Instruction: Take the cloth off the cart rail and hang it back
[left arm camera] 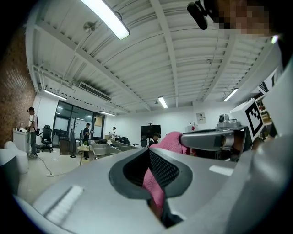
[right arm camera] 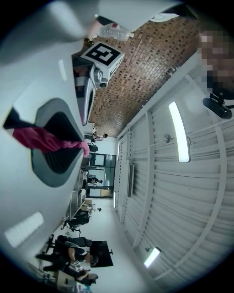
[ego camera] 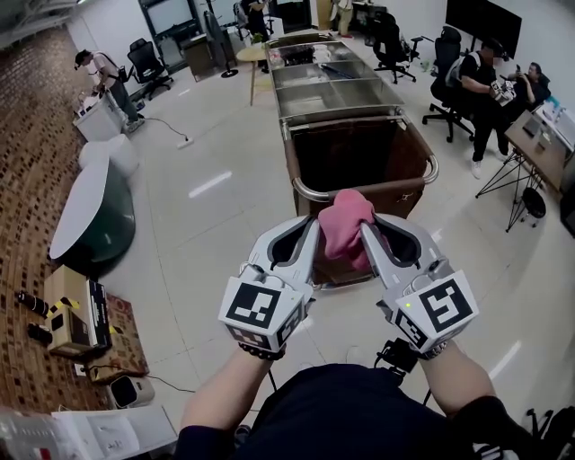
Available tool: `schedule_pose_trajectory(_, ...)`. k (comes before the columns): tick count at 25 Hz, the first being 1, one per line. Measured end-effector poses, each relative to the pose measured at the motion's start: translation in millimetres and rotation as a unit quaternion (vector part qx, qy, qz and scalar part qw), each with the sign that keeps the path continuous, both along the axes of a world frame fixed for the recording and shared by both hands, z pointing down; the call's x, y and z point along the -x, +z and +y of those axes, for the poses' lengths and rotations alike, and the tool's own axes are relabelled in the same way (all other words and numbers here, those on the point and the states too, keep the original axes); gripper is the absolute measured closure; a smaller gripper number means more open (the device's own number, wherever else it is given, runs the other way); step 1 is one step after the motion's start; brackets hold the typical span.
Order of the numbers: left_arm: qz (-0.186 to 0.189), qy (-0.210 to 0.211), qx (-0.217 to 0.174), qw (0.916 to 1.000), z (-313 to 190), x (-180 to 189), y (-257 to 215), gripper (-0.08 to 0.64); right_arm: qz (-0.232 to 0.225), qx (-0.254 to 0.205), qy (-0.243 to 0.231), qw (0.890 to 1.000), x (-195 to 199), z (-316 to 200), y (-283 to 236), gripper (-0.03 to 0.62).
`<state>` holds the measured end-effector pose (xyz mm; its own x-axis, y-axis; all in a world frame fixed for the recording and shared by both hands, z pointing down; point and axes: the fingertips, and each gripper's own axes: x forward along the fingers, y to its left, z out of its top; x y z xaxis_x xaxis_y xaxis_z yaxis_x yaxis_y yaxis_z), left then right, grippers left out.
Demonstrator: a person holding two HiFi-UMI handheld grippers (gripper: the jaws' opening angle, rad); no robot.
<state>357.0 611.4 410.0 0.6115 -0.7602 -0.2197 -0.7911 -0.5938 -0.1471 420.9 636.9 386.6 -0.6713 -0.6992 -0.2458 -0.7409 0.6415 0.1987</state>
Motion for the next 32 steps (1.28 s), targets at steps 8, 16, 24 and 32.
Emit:
schedule_pose_trajectory(8, 0.002, -0.003, 0.001, 1.0, 7, 32, 10, 0.557, 0.002, -0.009, -0.003, 1.0, 32, 9, 0, 0.552)
schedule_pose_trajectory(16, -0.005, -0.012, -0.008, 0.9999, 0, 73, 14, 0.557, 0.005, -0.013, -0.013, 1.0, 73, 1, 0, 0.552)
schedule_pose_trajectory(24, 0.001, -0.035, 0.0, 0.9994, -19, 114, 20, 0.557, 0.009, -0.009, -0.032, 0.999, 113, -22, 5, 0.553)
schedule_pose_trajectory(32, 0.008, -0.056, -0.005, 0.9984, -60, 156, 11, 0.557, 0.004, -0.01, -0.05, 0.999, 157, -64, 2, 0.552)
